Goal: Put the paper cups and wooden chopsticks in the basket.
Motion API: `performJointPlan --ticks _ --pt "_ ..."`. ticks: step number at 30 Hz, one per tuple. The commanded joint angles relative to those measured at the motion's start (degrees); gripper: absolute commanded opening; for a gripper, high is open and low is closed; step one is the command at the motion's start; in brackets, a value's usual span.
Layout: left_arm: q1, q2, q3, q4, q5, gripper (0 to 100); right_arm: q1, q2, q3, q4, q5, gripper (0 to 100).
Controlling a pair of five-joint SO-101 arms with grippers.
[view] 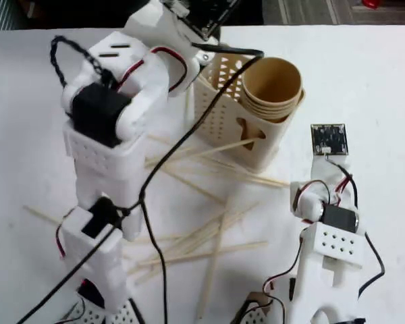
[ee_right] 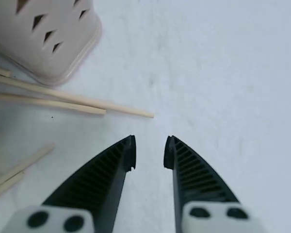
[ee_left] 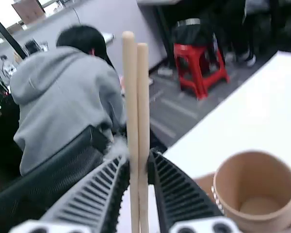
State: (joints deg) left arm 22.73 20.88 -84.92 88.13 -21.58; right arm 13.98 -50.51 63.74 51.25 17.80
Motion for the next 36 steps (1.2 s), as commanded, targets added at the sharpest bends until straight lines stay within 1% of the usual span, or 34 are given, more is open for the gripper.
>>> performJointPlan --ticks 1,9,11,14,18,29,30,34,36 --pt "1.0 0.0 -2.5 -6.9 3.6 2 -0.1 0.0 -0.3 -0.8 0.4 11.0" --pt "1.2 0.6 -2.3 -15.5 7.7 2 -0.1 0.0 -0.3 -0.8 0.4 11.0" --pt "2.5 0.7 -2.2 -16.9 8.3 2 -0.1 0.0 -0.3 -0.8 0.4 11.0" --pt "4.4 1.5 0.6 -19.0 8.4 2 0.0 0.0 -0.3 -0.8 0.4 11.0" --pt "5.3 4.1 5.0 -21.7 8.5 2 0.1 0.0 -0.3 -0.8 0.4 11.0" --pt "3.9 12.1 5.8 -21.5 8.6 3 0.1 0.0 -0.3 -0.8 0.4 11.0" --pt "3.9 12.4 5.8 -21.1 8.5 5 0.1 0.0 -0.3 -0.8 0.4 11.0" --pt "4.0 11.1 5.6 -17.1 8.7 17 0.2 0.0 -0.3 -0.8 0.4 11.0" --pt "3.7 9.1 5.6 -15.4 9.7 18 0.2 0.0 -0.3 -0.8 0.4 11.0"
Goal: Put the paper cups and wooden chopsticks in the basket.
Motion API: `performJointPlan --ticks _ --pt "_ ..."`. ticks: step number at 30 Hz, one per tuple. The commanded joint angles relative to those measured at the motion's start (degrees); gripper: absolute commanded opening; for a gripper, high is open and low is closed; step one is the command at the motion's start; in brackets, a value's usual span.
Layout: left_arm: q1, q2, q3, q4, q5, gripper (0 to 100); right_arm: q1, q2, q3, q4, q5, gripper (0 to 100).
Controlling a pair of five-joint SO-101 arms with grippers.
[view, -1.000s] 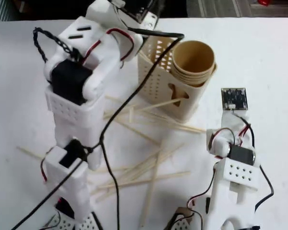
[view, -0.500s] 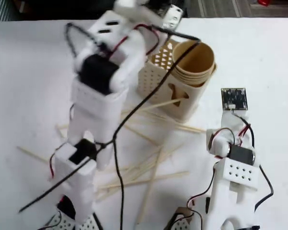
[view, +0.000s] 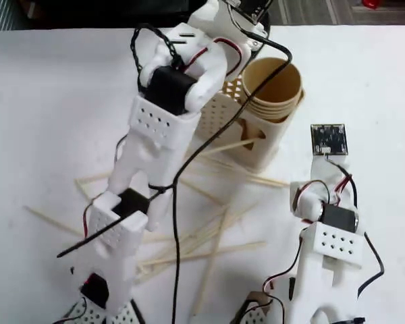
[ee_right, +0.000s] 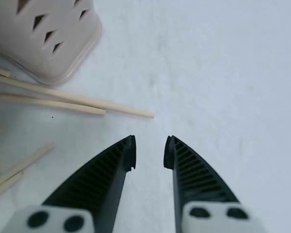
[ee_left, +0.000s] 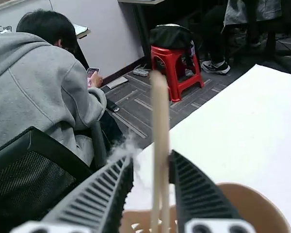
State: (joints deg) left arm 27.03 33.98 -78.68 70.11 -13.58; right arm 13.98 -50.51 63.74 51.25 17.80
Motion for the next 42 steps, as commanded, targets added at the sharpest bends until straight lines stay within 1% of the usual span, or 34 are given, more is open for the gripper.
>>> performJointPlan --ticks 1,5,8,12,17,19,23,28,31,33,35,39,42 --pt "-1.2 -5.1 -0.6 3.6 1.8 18 0.2 0.0 -0.3 -0.8 0.4 11.0" --pt "-3.1 -9.5 -0.6 8.0 1.7 18 0.2 0.0 -0.3 -0.8 0.4 11.0" --pt "-5.4 -13.4 -0.6 12.9 1.7 18 0.3 -0.5 -0.4 -0.7 0.4 10.9" --pt "-9.0 -18.7 -0.6 21.1 1.7 18 3.6 -0.5 -2.3 -0.1 0.4 10.9" --pt "-15.6 -23.8 -0.6 31.0 1.7 18 8.4 -0.5 -9.8 7.3 0.4 10.9" --pt "-19.2 -25.2 0.0 32.5 1.8 18 8.9 -0.5 -13.5 10.6 0.4 10.9" --pt "-28.4 -28.5 3.6 32.5 1.8 18 8.6 -0.6 -21.5 17.5 0.4 10.9" --pt "-35.8 -35.2 15.4 32.5 1.7 18 8.5 -0.6 -32.9 26.0 0.4 10.9" --pt "-38.2 -40.7 23.9 32.4 1.6 18 5.8 -0.6 -39.5 30.5 1.2 10.9" --pt "-38.8 -44.7 29.6 32.4 0.6 18 2.7 -0.6 -43.4 34.3 4.7 10.9" --pt "-39.1 -49.2 36.2 32.2 -1.1 18 -1.6 -0.5 -47.4 38.5 7.6 10.9" --pt "-40.7 -57.8 49.8 31.7 -1.6 18 -11.1 0.0 -53.8 45.7 12.5 10.9" --pt "-42.7 -63.7 61.5 28.8 -1.6 18 -19.3 0.0 -54.6 46.9 15.9 10.5"
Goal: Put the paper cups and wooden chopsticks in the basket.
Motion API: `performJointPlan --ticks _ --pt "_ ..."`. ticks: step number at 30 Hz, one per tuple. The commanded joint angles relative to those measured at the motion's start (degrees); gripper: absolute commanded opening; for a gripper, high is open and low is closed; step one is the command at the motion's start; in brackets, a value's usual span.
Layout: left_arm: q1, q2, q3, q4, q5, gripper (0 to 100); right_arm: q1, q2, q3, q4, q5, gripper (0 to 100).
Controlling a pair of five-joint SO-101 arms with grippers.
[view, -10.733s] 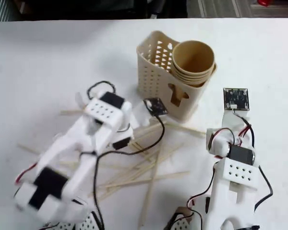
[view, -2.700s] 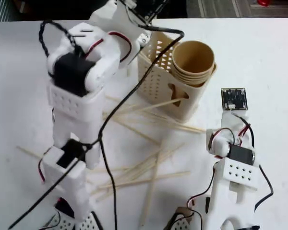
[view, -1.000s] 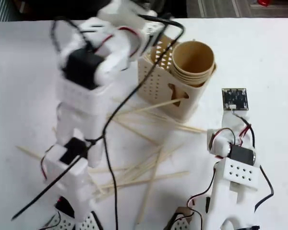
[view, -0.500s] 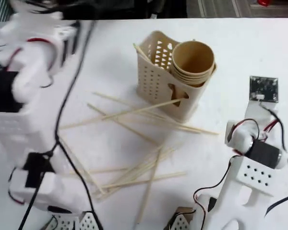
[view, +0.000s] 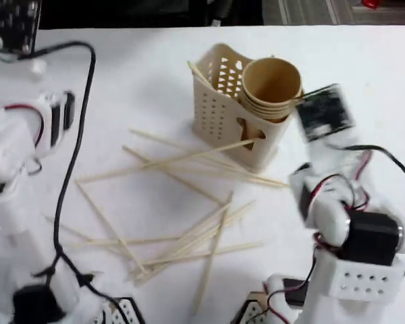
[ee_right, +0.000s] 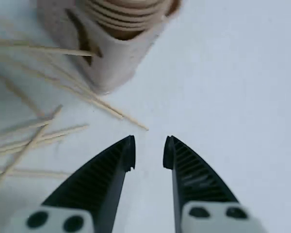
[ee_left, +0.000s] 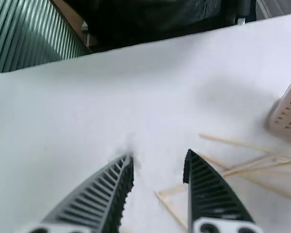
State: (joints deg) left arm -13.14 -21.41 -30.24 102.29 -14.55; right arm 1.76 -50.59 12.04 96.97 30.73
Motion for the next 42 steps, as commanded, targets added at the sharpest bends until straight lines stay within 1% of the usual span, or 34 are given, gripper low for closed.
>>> performJointPlan --ticks 1,6,9,14,17,19,23,25,31,33,36,42 --pt "-3.3 -10.3 17.2 -5.1 -0.6 18 -9.5 0.2 -2.8 1.2 3.4 10.5" --pt "-6.9 -20.6 39.7 -17.1 -0.5 18 -19.8 3.6 -2.2 1.2 3.8 10.5" --pt "-7.5 -27.6 52.9 -23.8 -0.5 18 -24.8 8.3 -2.3 0.6 3.7 10.5" --pt "-7.9 -39.2 73.8 -32.4 -0.9 18 -29.9 17.7 -2.4 -3.6 4.7 10.9" --pt "-8.1 -45.5 84.8 -37.1 -1.0 18 -32.0 23.6 -3.9 -4.9 11.3 11.5" --pt "-8.1 -49.4 90.7 -39.6 -1.0 18 -32.5 27.8 -5.9 -4.7 14.9 15.3" --pt "-8.1 -56.3 98.4 -41.1 -1.0 18 -32.0 36.7 -11.4 -4.6 18.5 27.9" --pt "-8.1 -59.3 100.9 -40.8 -1.0 18 -32.0 41.2 -13.9 -4.6 20.3 32.0" --pt "-8.1 -66.8 109.5 -41.0 -1.1 18 -33.0 54.0 -20.8 -4.6 27.3 32.7" --pt "-8.1 -69.0 111.6 -41.0 -1.3 18 -33.3 58.2 -24.3 -4.6 28.2 32.7" --pt "-8.1 -72.1 113.8 -40.9 -4.7 18 -33.4 64.6 -29.8 -4.6 29.7 32.7" --pt "-8.1 -75.8 116.0 -40.5 -5.2 18 -32.6 76.1 -39.9 -4.1 31.3 32.7"
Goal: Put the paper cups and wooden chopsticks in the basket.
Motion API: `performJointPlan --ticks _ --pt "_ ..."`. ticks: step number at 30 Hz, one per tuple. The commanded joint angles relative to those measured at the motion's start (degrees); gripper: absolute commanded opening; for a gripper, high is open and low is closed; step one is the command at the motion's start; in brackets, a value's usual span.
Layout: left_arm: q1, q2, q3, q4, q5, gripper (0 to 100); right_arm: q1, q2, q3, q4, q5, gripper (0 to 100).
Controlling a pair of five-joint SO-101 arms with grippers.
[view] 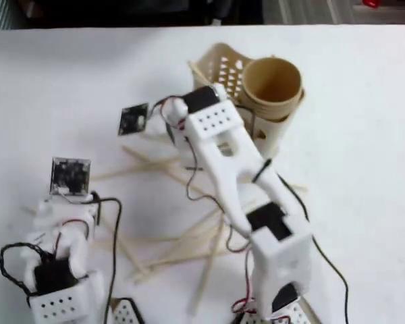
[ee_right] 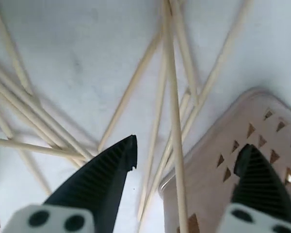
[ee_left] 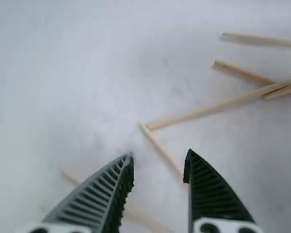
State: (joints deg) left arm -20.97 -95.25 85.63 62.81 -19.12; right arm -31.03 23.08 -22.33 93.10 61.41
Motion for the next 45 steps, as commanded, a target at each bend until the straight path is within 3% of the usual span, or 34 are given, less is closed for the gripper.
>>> performJointPlan --ticks 1,9,17,26,45 --pt "-0.3 -2.2 0.1 -1.1 -0.6 18 0.2 4.0 -7.0 0.4 0.6 32.7" --pt "-0.3 -2.2 0.1 -1.1 -0.7 18 1.0 14.7 -15.2 2.9 0.6 29.8" --pt "-0.3 -2.2 0.2 -1.1 -0.7 18 -0.2 19.6 -24.6 2.9 0.4 1.4" --pt "-0.3 -2.2 0.2 -1.1 -0.7 18 -7.1 19.6 -28.6 5.0 -0.4 1.8" --pt "-0.3 -2.2 0.3 -1.1 -0.8 18 -8.7 19.5 -43.2 5.4 -22.5 1.8"
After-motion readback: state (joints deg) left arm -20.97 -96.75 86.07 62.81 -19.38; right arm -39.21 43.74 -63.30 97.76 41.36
